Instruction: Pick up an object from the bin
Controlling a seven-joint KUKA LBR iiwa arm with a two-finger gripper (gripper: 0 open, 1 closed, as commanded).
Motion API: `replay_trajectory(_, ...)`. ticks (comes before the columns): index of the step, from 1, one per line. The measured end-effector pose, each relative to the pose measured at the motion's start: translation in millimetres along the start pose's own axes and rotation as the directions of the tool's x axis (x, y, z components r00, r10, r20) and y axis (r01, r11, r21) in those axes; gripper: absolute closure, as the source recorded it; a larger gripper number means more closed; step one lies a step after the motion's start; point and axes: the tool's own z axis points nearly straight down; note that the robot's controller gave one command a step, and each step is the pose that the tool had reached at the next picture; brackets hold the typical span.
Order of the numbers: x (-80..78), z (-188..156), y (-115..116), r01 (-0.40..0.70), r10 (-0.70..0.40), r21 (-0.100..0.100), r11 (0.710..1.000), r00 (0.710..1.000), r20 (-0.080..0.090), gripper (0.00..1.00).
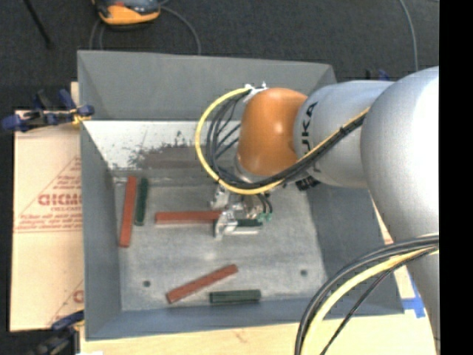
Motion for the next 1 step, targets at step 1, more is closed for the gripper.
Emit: replay_trajectory(1,-2.6,2.4,-0.8,-0.001,0.001,0.001,1.0,1.0,0.022,0.0)
